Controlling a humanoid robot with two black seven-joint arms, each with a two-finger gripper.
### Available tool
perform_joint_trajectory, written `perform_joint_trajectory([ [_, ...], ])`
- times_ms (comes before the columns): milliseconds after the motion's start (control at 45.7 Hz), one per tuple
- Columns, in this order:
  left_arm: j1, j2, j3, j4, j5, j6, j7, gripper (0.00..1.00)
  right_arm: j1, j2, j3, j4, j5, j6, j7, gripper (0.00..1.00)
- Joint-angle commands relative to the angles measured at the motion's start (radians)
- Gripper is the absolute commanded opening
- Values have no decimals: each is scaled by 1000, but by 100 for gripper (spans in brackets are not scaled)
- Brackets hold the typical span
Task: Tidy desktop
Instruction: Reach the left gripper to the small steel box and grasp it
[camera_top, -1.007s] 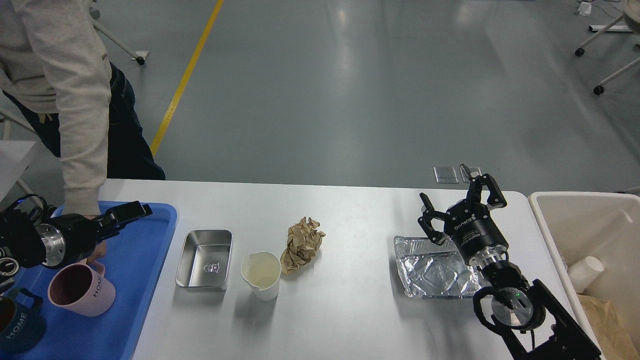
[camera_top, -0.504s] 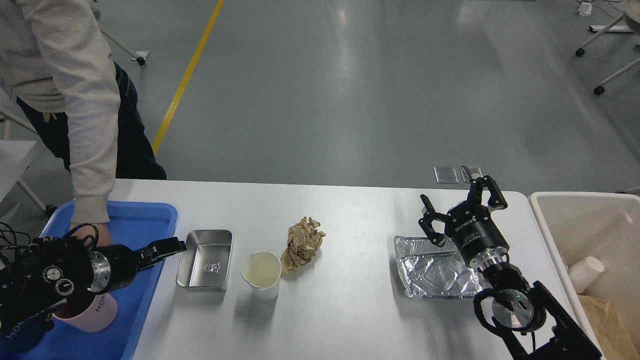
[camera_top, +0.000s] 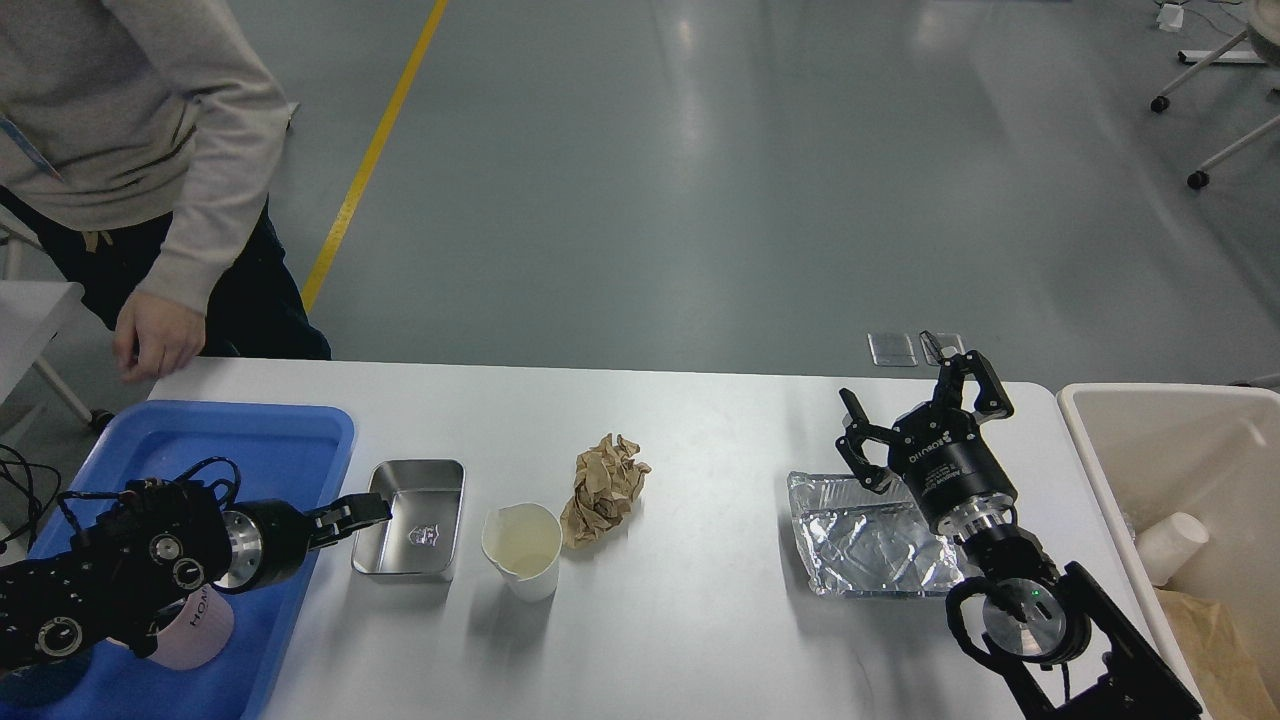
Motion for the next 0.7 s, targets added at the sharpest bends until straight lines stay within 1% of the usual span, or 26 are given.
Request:
perform_joint_trajectory([
  [0,-22,-41,22,25,0,0,0,62,1,-3,0,0,0,-1,0,100],
  [66,-31,-58,36,31,0,0,0,58,1,-5,0,-1,0,-1,0,100],
  [175,-37,-66,54,42,0,0,-3,48,1,-5,2,-1,0,-1,0,100],
  [328,-42,-66,74,45,0,0,-15,43,1,-5,2,-1,0,-1,0,100],
  [350,-42,-64,76,45,0,0,-17,40,1,-5,2,-1,0,-1,0,100],
  [372,-42,-66,77,45,0,0,-20,35,1,-5,2,-1,0,-1,0,100],
  [394,-40,-66,77,45,0,0,-24,26,1,-5,2,-1,0,-1,0,100],
  [526,-39,-66,87,45,0,0,-38,10,1,-5,2,-1,0,-1,0,100],
  [569,-37,-66,87,45,0,0,-46,3,1,-5,2,-1,0,-2,0,100],
  [591,-37,-66,85,45,0,0,-51,1,1,-5,2,-1,0,-2,0,100],
  [679,-37,-64,87,45,0,0,-63,0,1,-5,2,-1,0,-2,0,100],
])
